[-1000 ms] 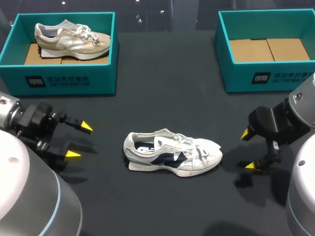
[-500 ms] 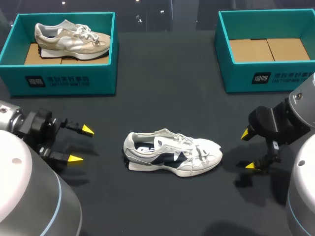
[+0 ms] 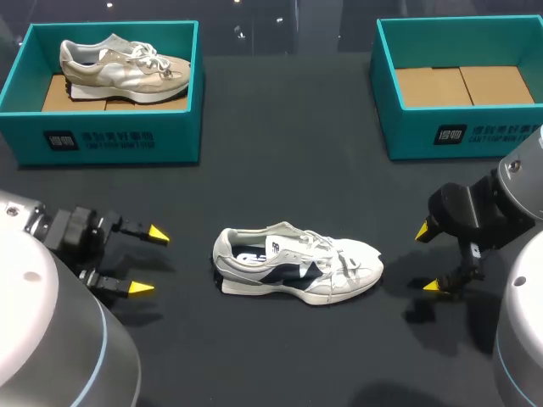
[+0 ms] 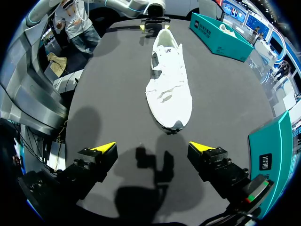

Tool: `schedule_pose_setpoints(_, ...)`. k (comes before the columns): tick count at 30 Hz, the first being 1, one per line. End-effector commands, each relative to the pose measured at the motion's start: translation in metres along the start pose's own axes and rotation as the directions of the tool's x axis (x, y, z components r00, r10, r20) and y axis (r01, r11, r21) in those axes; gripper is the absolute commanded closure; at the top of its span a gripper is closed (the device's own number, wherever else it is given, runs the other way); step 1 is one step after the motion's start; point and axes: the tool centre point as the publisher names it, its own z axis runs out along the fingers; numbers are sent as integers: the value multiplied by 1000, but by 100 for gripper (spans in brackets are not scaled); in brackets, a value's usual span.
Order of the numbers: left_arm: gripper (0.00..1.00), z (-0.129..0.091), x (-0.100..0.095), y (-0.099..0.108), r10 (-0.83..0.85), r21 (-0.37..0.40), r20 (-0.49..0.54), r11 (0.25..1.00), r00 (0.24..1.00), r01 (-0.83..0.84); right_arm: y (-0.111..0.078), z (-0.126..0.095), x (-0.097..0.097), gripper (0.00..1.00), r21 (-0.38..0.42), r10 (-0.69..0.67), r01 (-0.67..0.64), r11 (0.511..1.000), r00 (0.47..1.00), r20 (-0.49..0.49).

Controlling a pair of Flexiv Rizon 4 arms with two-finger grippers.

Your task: Take the shoe out of the shoebox, open the shoe tongue, remove and reinsert the insole, then place the shoe into the shoebox

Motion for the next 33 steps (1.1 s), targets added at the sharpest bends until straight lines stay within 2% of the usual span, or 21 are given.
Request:
schedule_pose_setpoints(1,0,6,1,-2,-3,-4,7,1000,1000,3,0,0,2,0,2,0,0,1000,1000,4)
schedule_pose_setpoints(6,0,13,0,-3,-11,1,14,1000,1000,11,3,-4,2,0,12,17,-17,1000,1000,9)
schedule_pose_setpoints(8,0,15,-1,-3,-14,4,20,1000,1000,14,6,-8,0,0,28,66,-67,997,998,10)
schedule_pose_setpoints(14,0,18,0,-4,-16,14,32,1000,999,16,25,-19,-4,0,47,188,-190,981,981,44)
schedule_pose_setpoints(19,0,21,-3,-2,-20,13,56,1000,998,19,32,-18,-5,0,32,205,-207,978,977,64)
schedule_pose_setpoints(25,0,21,-7,1,-42,3,59,999,997,42,24,-14,0,0,-12,161,-161,987,984,69)
schedule_pose_setpoints(33,0,12,-13,4,-48,-11,65,999,997,49,13,-16,6,0,-1,124,-124,992,991,56)
